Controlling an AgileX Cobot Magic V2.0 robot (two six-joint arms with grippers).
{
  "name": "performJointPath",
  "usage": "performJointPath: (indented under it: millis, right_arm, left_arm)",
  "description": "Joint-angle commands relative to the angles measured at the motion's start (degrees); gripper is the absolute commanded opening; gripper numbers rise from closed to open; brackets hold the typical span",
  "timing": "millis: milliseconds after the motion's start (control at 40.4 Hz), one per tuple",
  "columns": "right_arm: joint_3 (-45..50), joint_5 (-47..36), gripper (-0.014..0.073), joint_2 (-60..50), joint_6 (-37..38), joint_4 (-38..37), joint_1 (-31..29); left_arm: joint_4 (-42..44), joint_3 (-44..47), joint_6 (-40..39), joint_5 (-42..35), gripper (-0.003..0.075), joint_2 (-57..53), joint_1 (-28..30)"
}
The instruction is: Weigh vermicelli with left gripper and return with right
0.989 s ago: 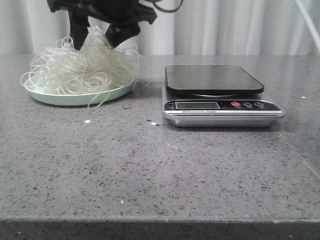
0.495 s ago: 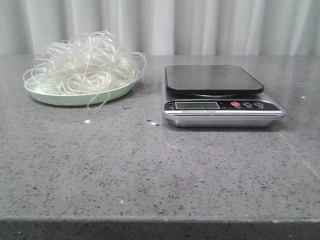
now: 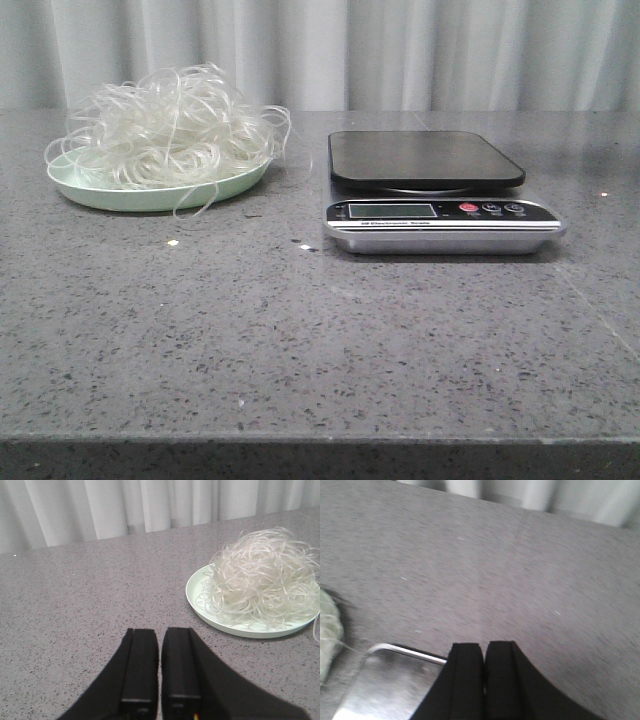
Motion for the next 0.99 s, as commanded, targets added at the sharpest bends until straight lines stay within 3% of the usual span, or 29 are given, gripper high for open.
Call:
performJointPath:
  millis: [0,322,544,742,965]
  right_arm:
    - [5.3,-6.5,0.0152,-6.7,-0.2,-0.7,-3.1]
    - [35.2,-24.6,0.0152,-23.1,-0.1,-0.7,-9.6]
    - [53.6,-36.5,0.0152,-34.8,-0.1,-0.7,-10.8]
    - [66.2,-45.3,0.0152,-45.4,-0.1,-0.7,-10.8]
    - [76.8,-48.2,0.0152,-58.5,-0.1,-0.7,-10.8]
  left_arm:
    - [-0.5,-1.5,-0.6,-4.8,0.0137,0.3,0.2]
    - [-0.5,-1.5,-0.6,-4.8,0.0137,0.3,0.2]
    - [-0.5,-1.5,-0.6,-4.8,0.0137,0.3,0.2]
    - [-0.5,-1.5,-0.6,-4.8,0.0137,0.3,0.2]
    - [-0.5,-1.5,-0.6,-4.8,0.0137,0.3,0.2]
